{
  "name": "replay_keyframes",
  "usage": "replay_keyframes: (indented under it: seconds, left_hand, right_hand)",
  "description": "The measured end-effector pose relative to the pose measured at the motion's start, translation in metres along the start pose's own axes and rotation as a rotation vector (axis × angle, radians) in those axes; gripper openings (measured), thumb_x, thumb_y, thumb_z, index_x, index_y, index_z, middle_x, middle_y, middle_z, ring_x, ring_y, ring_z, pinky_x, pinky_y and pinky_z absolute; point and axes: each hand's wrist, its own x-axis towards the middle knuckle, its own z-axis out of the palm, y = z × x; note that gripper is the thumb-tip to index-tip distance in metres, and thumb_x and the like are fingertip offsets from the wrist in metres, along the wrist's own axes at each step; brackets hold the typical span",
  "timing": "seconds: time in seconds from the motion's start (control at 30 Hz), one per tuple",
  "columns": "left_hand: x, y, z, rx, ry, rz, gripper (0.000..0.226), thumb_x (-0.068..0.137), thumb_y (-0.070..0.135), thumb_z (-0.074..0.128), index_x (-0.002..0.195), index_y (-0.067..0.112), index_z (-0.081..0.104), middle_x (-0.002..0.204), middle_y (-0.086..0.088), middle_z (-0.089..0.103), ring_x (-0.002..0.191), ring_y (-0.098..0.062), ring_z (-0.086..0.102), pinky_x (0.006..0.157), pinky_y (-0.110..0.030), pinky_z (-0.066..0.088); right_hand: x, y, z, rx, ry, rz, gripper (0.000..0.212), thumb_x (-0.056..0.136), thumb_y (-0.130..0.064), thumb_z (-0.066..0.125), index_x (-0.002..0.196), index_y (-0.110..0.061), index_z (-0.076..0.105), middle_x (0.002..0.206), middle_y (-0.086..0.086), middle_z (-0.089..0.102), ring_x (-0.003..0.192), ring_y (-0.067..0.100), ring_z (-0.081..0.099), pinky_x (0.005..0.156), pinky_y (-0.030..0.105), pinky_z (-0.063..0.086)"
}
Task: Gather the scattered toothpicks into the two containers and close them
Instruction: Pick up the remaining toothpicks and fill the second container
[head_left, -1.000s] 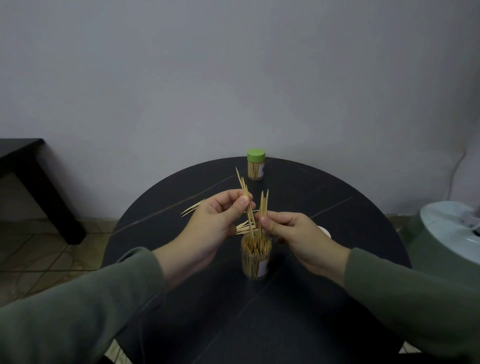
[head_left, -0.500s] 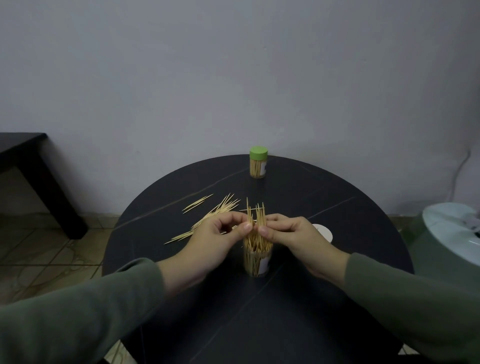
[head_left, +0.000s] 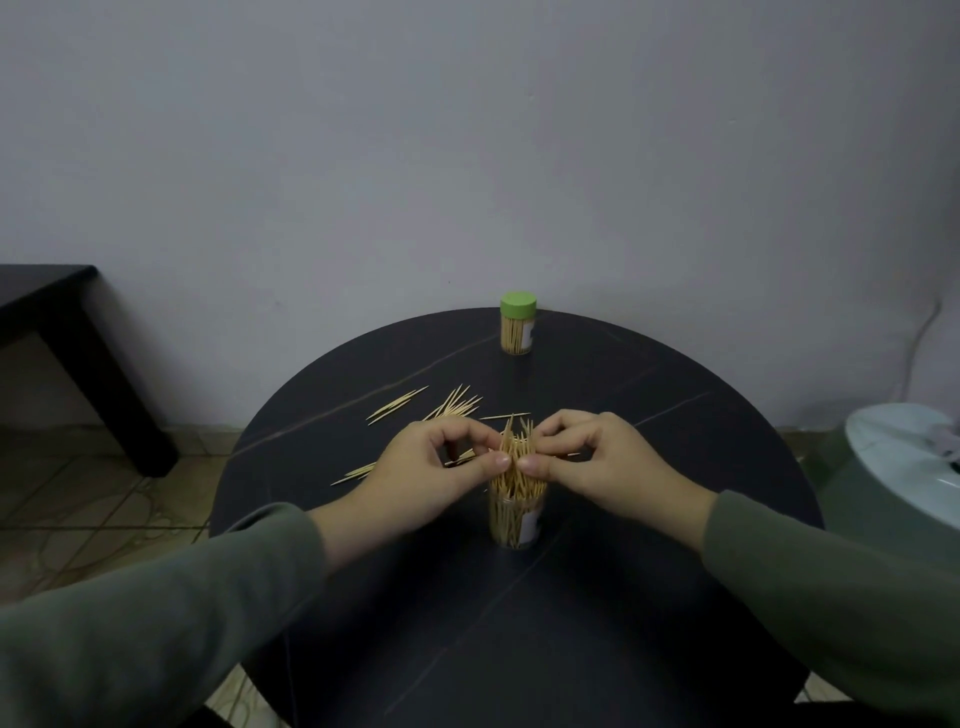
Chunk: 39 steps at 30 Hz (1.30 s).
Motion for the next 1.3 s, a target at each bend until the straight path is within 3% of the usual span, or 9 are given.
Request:
replay_keyframes:
  seconds: [0.1, 0.23, 0.3, 0.43, 0.57, 0.73, 0.9, 1.1, 1.3]
  left_hand:
    - [0.000, -0.003, 0.000, -0.035, -0.018, 0.025, 0.027, 0.082, 0.023, 0.075, 0.108, 0.027, 0.068, 0.091, 0.002, 0.064, 0.086, -0.018, 0.061, 0.082, -0.037, 0.054]
    - [0.000, -0.002, 0.001, 0.153, 0.022, 0.192, 0.043, 0.086, 0.041, 0.068, 0.126, 0.038, 0.055, 0.104, 0.019, 0.059, 0.085, -0.003, 0.053, 0.071, -0.018, 0.046]
    - [0.000, 0.002, -0.001, 0.345, 0.021, 0.321, 0.050, 0.089, 0.051, 0.059, 0.136, 0.038, 0.047, 0.121, 0.023, 0.058, 0.101, 0.000, 0.053, 0.080, -0.014, 0.045]
    - [0.002, 0.003, -0.005, 0.656, -0.016, 0.547, 0.050, 0.096, 0.046, 0.047, 0.142, 0.026, 0.045, 0.136, 0.016, 0.053, 0.120, -0.007, 0.050, 0.094, -0.030, 0.048]
    - [0.001, -0.002, -0.007, 0.784, -0.145, 0.577, 0.059, 0.097, 0.053, 0.040, 0.150, 0.027, 0.033, 0.152, 0.014, 0.037, 0.140, -0.012, 0.034, 0.109, -0.036, 0.037]
    - [0.001, 0.005, -0.015, 0.813, -0.237, 0.589, 0.071, 0.096, 0.057, 0.042, 0.155, 0.027, 0.015, 0.149, 0.007, 0.043, 0.144, -0.008, 0.026, 0.113, -0.032, 0.031]
    - [0.000, 0.003, -0.023, 0.840, -0.147, 0.618, 0.059, 0.097, 0.054, 0.042, 0.146, 0.022, 0.041, 0.145, 0.008, 0.048, 0.141, -0.014, 0.033, 0.106, -0.043, 0.040]
    - [-0.009, 0.005, -0.009, 0.825, -0.277, 0.596, 0.072, 0.095, 0.058, 0.043, 0.154, 0.021, 0.023, 0.148, 0.002, 0.046, 0.147, -0.012, 0.021, 0.111, -0.038, 0.031]
    - [-0.004, 0.003, -0.023, 0.826, -0.187, 0.674, 0.050, 0.096, 0.052, 0.046, 0.138, 0.025, 0.052, 0.148, 0.010, 0.045, 0.145, -0.014, 0.027, 0.106, -0.043, 0.038]
  right_hand:
    - [0.001, 0.001, 0.000, -0.030, 0.000, 0.003, 0.015, 0.084, -0.023, 0.073, 0.098, -0.025, 0.076, 0.096, -0.008, 0.065, 0.094, 0.006, 0.063, 0.086, 0.030, 0.054]
    - [0.002, 0.002, -0.002, -0.057, 0.001, -0.040, 0.023, 0.084, -0.025, 0.072, 0.107, -0.022, 0.074, 0.099, -0.009, 0.066, 0.096, 0.006, 0.063, 0.086, 0.029, 0.055]
    - [0.001, 0.003, -0.004, -0.059, -0.038, -0.077, 0.031, 0.084, -0.035, 0.071, 0.112, -0.023, 0.071, 0.104, -0.009, 0.066, 0.100, 0.005, 0.063, 0.085, 0.025, 0.054]
    - [-0.002, 0.004, -0.009, -0.144, -0.168, -0.081, 0.062, 0.075, -0.059, 0.065, 0.124, -0.022, 0.065, 0.122, -0.011, 0.063, 0.116, 0.000, 0.056, 0.101, 0.029, 0.046]
    - [-0.003, 0.003, -0.006, -0.284, -0.215, -0.087, 0.073, 0.066, -0.072, 0.066, 0.127, -0.030, 0.062, 0.129, -0.017, 0.060, 0.123, -0.003, 0.050, 0.110, 0.043, 0.037]
    - [-0.003, 0.000, -0.008, -0.301, -0.219, -0.053, 0.071, 0.068, -0.062, 0.074, 0.131, -0.032, 0.058, 0.131, -0.018, 0.059, 0.123, -0.004, 0.050, 0.111, 0.039, 0.037]
    - [-0.004, -0.005, -0.008, -0.329, -0.210, -0.053, 0.067, 0.067, -0.062, 0.075, 0.123, -0.027, 0.065, 0.119, -0.017, 0.064, 0.113, -0.005, 0.054, 0.106, 0.034, 0.040]
    - [-0.004, -0.005, -0.008, -0.261, -0.197, -0.077, 0.058, 0.066, -0.064, 0.073, 0.110, -0.027, 0.070, 0.107, -0.012, 0.068, 0.106, 0.004, 0.061, 0.095, 0.039, 0.049]
    - [-0.004, -0.006, -0.008, -0.262, -0.214, -0.075, 0.057, 0.067, -0.063, 0.072, 0.115, -0.032, 0.068, 0.110, -0.015, 0.067, 0.108, 0.003, 0.059, 0.098, 0.039, 0.046]
